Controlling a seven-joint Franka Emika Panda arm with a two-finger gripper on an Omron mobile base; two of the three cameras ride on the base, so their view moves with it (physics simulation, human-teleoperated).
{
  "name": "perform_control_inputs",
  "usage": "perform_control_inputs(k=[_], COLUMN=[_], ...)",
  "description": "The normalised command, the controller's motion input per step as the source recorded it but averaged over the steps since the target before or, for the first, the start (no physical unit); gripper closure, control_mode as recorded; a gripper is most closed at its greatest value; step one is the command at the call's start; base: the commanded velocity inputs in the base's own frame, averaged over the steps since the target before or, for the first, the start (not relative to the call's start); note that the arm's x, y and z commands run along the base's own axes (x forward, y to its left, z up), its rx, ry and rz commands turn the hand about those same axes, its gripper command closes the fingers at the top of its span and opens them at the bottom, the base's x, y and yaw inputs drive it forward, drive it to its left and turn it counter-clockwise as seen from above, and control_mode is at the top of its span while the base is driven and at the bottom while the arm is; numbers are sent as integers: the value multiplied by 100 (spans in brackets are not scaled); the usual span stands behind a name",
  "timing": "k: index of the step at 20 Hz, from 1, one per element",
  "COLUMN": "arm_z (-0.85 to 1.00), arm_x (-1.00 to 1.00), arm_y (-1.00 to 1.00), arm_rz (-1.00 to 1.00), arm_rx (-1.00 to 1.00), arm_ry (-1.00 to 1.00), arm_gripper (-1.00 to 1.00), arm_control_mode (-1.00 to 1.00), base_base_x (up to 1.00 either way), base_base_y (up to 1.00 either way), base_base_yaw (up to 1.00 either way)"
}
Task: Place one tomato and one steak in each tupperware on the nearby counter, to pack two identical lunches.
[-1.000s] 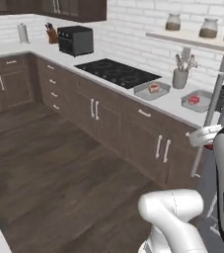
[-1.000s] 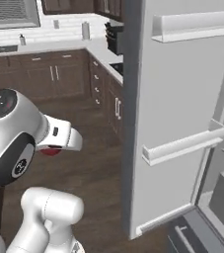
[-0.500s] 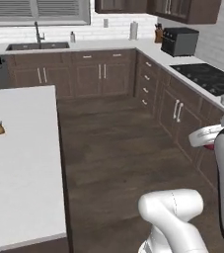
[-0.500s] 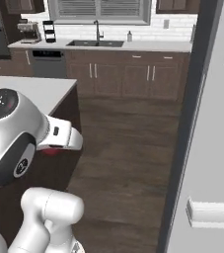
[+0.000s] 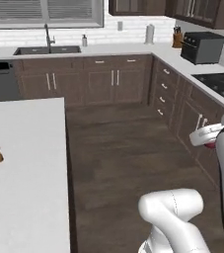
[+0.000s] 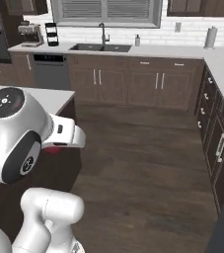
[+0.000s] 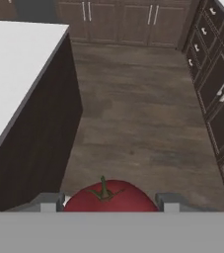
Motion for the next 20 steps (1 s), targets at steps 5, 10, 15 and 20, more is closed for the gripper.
perform_control_inputs(k=[5,10,15,20], arm_z=[0,0,0,0], arm_x=[0,0,0,0], arm_y=[0,0,0,0], arm_rz=[0,0,0,0], arm_rx=[0,0,0,0], arm_ry=[0,0,0,0], arm_gripper=[100,100,100,100], arm_control_mode=[100,100,100,100], base_base_x=[100,87,49,24], base_base_y=[-30,-50,-65,-34], base_base_yaw=[-10,-50,-63,-82])
